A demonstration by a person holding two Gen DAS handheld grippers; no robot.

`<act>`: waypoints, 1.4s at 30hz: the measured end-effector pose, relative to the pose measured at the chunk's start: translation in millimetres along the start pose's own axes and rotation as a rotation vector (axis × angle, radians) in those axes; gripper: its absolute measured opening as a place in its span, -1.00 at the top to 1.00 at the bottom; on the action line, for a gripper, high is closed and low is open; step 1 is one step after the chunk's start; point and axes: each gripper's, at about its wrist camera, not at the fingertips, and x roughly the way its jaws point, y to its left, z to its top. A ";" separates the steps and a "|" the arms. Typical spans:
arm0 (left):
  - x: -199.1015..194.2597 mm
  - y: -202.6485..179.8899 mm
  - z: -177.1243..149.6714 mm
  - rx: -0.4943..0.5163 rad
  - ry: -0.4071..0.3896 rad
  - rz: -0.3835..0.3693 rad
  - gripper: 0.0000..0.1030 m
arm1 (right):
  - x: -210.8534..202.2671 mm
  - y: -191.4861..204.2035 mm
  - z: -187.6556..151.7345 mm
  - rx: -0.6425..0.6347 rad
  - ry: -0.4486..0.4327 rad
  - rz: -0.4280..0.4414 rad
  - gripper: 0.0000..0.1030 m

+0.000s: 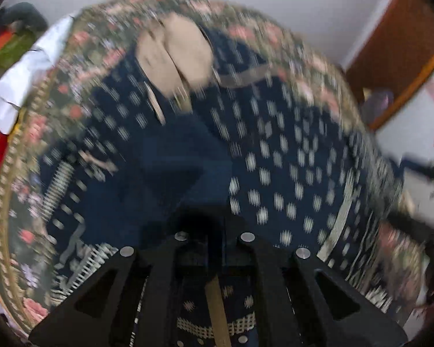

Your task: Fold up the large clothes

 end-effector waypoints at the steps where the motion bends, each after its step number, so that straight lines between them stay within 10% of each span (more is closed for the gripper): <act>1: 6.7 -2.8 -6.3 0.020 0.029 0.002 0.80 | 1.7 0.0 -0.9 -0.002 0.007 0.000 -1.00; 5: 10.9 -7.1 -25.2 0.080 0.116 0.003 0.20 | 5.2 9.0 -1.1 -0.018 0.020 0.007 -1.00; 14: -78.5 52.4 -50.6 0.065 -0.020 0.061 -0.17 | 14.2 66.4 17.7 -0.121 0.014 0.033 -1.00; 20: -93.1 135.8 -51.8 -0.071 -0.078 0.184 -0.21 | 47.1 135.4 29.2 -0.262 0.050 0.058 -1.00; 31: -37.2 192.9 -91.2 -0.134 -0.026 0.172 -0.17 | 155.1 206.5 33.9 -0.334 0.228 0.052 -0.99; 39: -23.2 181.8 -88.7 -0.011 -0.064 0.218 -0.17 | 186.1 224.2 34.3 -0.371 0.184 0.019 -0.53; 42: -24.3 185.3 -86.8 -0.027 -0.071 0.190 -0.17 | 184.5 224.7 35.0 -0.378 0.143 0.011 -0.01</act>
